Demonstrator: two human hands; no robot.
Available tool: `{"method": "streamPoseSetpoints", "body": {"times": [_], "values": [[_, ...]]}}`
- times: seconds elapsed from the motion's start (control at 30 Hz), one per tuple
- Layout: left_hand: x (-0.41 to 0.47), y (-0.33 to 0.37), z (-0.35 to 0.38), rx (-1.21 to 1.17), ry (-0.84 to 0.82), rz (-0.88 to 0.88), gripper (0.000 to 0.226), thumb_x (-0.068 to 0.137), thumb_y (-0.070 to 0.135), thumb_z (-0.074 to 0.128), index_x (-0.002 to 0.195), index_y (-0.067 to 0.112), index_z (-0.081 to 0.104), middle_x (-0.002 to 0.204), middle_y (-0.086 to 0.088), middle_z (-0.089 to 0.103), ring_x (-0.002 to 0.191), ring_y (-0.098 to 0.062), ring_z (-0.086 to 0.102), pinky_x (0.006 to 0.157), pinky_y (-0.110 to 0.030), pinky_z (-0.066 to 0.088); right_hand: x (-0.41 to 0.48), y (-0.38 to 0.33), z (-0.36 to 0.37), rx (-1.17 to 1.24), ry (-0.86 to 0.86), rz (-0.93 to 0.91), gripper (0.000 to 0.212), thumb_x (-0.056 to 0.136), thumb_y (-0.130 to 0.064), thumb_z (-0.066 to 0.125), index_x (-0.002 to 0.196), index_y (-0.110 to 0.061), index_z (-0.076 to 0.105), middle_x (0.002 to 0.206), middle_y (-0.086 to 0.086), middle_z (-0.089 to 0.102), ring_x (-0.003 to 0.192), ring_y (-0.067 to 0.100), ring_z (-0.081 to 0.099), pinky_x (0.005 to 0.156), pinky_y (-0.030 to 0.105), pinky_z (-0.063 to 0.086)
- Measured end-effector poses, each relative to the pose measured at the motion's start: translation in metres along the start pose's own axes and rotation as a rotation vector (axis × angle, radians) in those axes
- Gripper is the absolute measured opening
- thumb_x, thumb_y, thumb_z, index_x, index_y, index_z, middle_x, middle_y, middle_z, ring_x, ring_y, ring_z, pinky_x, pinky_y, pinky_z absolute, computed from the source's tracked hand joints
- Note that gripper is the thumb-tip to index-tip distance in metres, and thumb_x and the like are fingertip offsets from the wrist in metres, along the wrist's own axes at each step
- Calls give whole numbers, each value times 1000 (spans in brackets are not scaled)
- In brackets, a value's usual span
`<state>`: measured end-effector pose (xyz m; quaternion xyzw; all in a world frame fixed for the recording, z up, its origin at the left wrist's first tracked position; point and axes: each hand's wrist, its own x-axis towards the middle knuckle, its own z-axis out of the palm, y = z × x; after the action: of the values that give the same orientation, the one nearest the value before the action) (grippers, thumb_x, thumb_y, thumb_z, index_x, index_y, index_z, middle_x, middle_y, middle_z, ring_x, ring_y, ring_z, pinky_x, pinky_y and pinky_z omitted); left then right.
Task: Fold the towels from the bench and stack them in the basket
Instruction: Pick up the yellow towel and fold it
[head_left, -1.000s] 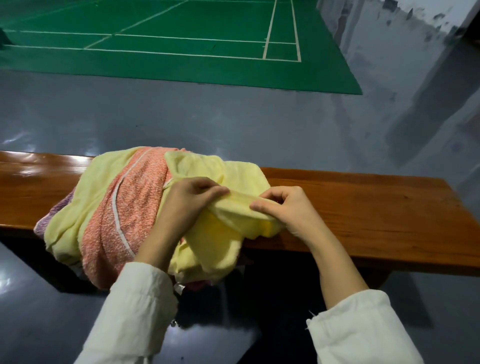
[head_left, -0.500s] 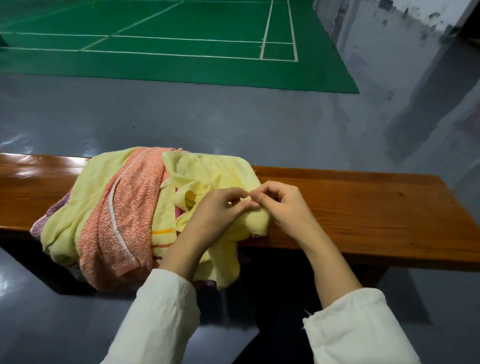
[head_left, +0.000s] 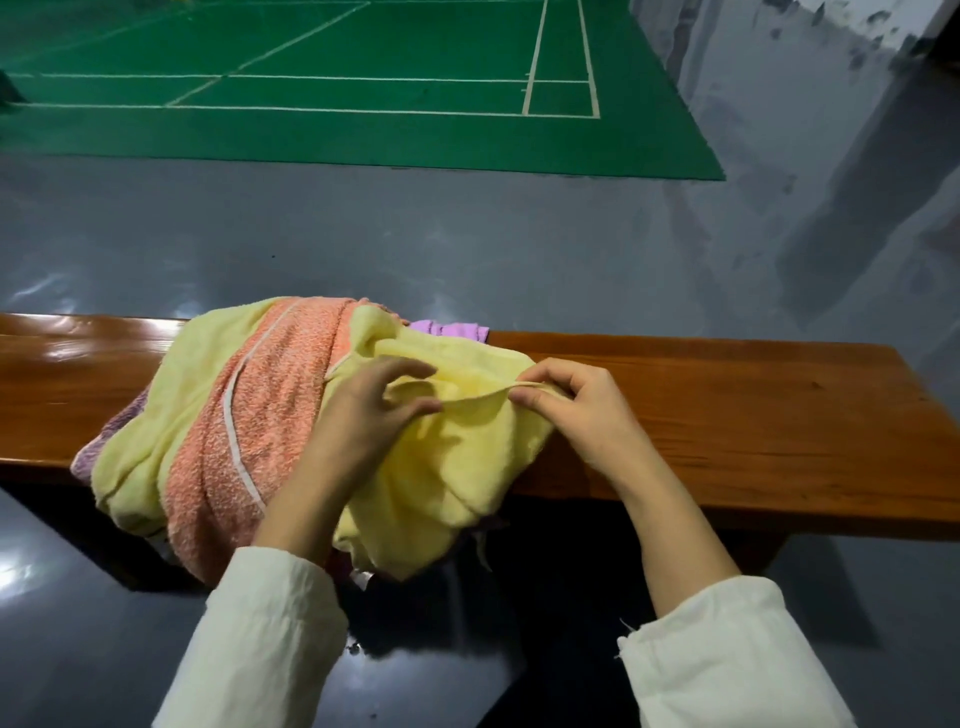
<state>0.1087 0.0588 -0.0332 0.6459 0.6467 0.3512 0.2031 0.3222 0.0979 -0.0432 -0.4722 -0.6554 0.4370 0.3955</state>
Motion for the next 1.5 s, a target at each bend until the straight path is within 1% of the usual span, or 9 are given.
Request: {"method": "streamPoseSetpoints", "body": {"times": [0.13, 0.33, 0.57, 0.73, 0.9, 1.07, 1.13, 1.37, 1.5], "values": [[3, 39, 29, -146, -223, 129, 34, 80, 29, 72, 114, 27, 66, 95, 22, 63, 83, 6, 59, 76, -12, 45, -3, 0, 2, -2, -35, -29, 20, 81, -16, 74, 72, -33, 67, 78, -12, 68, 83, 6, 60, 79, 26, 46], [7, 20, 16, 57, -63, 192, 11, 83, 26, 71, 80, 15, 72, 68, 17, 59, 67, 4, 56, 63, -8, 37, -4, 2, -4, -40, -37, 27, 12, 76, -24, 79, 68, -25, 70, 68, -8, 64, 70, 4, 53, 67, 26, 40], [7, -22, -24, 218, 116, -55, 18, 86, 28, 67, 97, 15, 72, 90, 2, 66, 86, -17, 59, 72, -30, 41, 0, 1, -13, -66, 92, 32, 16, 76, -23, 77, 66, -30, 68, 74, -11, 68, 80, 9, 61, 75, 28, 45], [7, 22, 17, -80, -45, 158, 39, 81, 20, 73, 119, 21, 64, 111, 11, 64, 97, 9, 54, 78, -8, 39, 0, -1, -3, -3, 30, -25, 16, 75, -24, 76, 66, -33, 67, 72, -18, 67, 77, 1, 59, 75, 25, 44], [12, 35, 41, 5, -104, 274, 14, 82, 23, 72, 93, 15, 74, 90, 3, 72, 83, -8, 61, 74, -24, 47, -5, 3, -7, -27, 38, -16, 17, 78, -21, 74, 65, -31, 69, 74, -10, 70, 77, 5, 61, 75, 32, 48], [7, 32, 36, -144, -191, 190, 21, 81, 32, 72, 99, 23, 70, 95, 12, 67, 92, -1, 59, 71, -8, 40, -4, -3, -6, -28, 21, -2, 14, 79, -20, 75, 69, -28, 69, 76, -10, 69, 78, 5, 61, 73, 27, 48], [5, 33, 41, -190, -211, 155, 20, 82, 29, 71, 101, 24, 68, 94, 14, 67, 92, 0, 60, 74, -13, 45, -3, -7, -1, -37, 4, -3, 14, 80, -19, 74, 70, -28, 69, 75, -12, 68, 77, 2, 60, 70, 22, 46], [11, 3, 19, -68, -29, 62, 10, 84, 22, 70, 78, 14, 70, 71, 11, 62, 66, 5, 54, 61, -11, 38, 0, 7, -8, -159, 26, 85, 17, 77, -29, 77, 64, -30, 65, 55, -20, 58, 56, -1, 48, 58, 22, 36], [13, -25, -1, 23, 72, -60, 8, 86, 25, 67, 80, 20, 67, 71, 11, 59, 67, -3, 52, 60, -9, 36, 4, 9, -9, -267, 51, 110, 15, 76, -34, 77, 68, -28, 66, 65, -11, 60, 64, 8, 49, 58, 26, 36]]}}
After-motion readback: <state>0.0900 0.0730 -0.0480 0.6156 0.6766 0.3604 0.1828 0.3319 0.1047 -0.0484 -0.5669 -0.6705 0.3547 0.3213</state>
